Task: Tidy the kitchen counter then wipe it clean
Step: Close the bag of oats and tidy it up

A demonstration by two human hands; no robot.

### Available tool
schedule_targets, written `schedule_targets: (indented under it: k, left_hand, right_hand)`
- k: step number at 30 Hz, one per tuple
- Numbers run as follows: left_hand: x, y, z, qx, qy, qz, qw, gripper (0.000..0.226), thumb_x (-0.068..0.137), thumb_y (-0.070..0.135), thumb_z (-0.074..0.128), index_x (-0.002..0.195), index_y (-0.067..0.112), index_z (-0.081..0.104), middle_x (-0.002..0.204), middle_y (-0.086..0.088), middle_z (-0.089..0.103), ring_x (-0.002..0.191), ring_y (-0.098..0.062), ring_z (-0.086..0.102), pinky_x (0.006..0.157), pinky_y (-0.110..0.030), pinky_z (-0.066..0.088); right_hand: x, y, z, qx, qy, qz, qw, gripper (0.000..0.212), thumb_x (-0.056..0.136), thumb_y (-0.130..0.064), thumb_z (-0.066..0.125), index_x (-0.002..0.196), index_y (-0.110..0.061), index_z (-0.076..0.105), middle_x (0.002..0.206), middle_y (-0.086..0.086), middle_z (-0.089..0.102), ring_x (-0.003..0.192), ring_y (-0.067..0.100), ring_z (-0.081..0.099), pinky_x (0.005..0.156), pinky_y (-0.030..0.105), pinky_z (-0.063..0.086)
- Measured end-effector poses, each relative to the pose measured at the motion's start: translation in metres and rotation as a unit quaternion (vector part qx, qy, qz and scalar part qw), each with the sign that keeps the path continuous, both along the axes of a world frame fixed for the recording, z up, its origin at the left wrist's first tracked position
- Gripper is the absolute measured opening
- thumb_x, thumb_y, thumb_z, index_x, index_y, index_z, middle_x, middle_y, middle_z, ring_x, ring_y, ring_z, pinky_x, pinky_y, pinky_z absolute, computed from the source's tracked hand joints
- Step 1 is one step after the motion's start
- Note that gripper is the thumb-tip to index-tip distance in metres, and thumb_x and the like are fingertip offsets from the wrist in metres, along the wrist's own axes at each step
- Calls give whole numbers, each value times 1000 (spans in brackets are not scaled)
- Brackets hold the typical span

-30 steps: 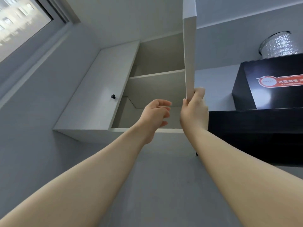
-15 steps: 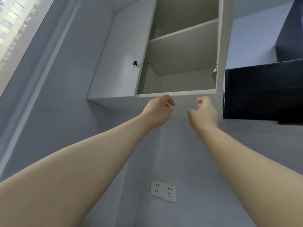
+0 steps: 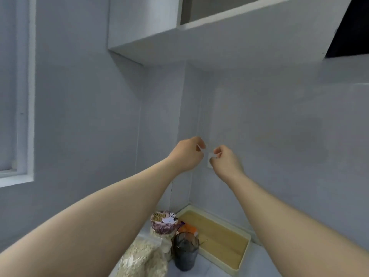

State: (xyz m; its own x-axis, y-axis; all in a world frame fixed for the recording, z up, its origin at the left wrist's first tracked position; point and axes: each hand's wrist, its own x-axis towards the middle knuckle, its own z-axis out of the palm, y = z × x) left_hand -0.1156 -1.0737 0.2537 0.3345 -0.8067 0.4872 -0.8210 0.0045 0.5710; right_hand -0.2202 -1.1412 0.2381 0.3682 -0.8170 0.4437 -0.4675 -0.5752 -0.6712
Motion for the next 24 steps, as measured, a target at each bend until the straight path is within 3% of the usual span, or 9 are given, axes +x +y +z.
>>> schedule_targets:
  k: [6, 10, 13, 15, 18, 22, 24]
  left_hand:
    - [39, -17, -84, 72, 23, 17, 997, 34, 91, 6, 40, 122, 11, 54, 117, -7, 58, 89, -21, 52, 73, -25, 40]
    - [69, -17, -140, 128, 47, 55, 989, 36, 89, 3, 40, 121, 11, 54, 117, -7, 58, 89, -21, 51, 76, -28, 44]
    - [87, -11, -177, 158, 54, 87, 982, 37, 87, 2, 41, 120, 12, 56, 119, -8, 57, 105, -25, 53, 83, -28, 43]
    - [98, -5, -204, 185, 41, 103, 977, 37, 88, 4, 43, 121, 13, 55, 122, -8, 55, 111, -25, 51, 84, -28, 41]
    - [114, 6, -241, 197, 40, 118, 972, 40, 88, 8, 46, 127, 15, 50, 128, -7, 51, 120, -24, 47, 93, -30, 39]
    - [123, 18, -277, 236, 89, 191, 949, 76, 83, 34, 62, 146, 24, 20, 152, -6, 20, 138, -26, 25, 107, -41, 30]
    - [126, 23, -290, 287, 147, 204, 924, 102, 76, 53, 67, 150, 28, 1, 158, -3, 0, 144, -28, 11, 110, -49, 24]
  right_hand:
    - [37, -11, -82, 76, 64, 27, 995, 30, 91, -14, 50, 120, -9, 50, 122, 10, 54, 108, 27, 53, 88, 36, 45]
    - [59, -13, -136, 121, 95, 37, 987, 25, 90, -10, 47, 114, -9, 53, 108, 9, 57, 93, 25, 53, 76, 33, 43]
    - [73, -10, -177, 157, 121, 39, 979, 13, 87, -11, 46, 98, -16, 52, 96, 3, 55, 93, 27, 54, 80, 34, 43]
    - [84, -6, -204, 169, 147, 46, 974, 13, 87, -12, 48, 97, -19, 53, 101, 4, 61, 102, 29, 56, 85, 34, 42]
    - [95, 1, -238, 200, 173, 52, 963, 22, 90, -14, 51, 111, -12, 55, 113, 7, 60, 107, 27, 56, 77, 28, 39]
    - [102, 3, -272, 261, 211, 49, 941, 30, 92, -20, 49, 119, -7, 48, 119, 11, 58, 101, 27, 55, 74, 28, 38]
    - [104, 2, -280, 289, 230, 47, 928, 26, 93, -22, 49, 114, -6, 47, 109, 11, 57, 90, 23, 48, 70, 26, 34]
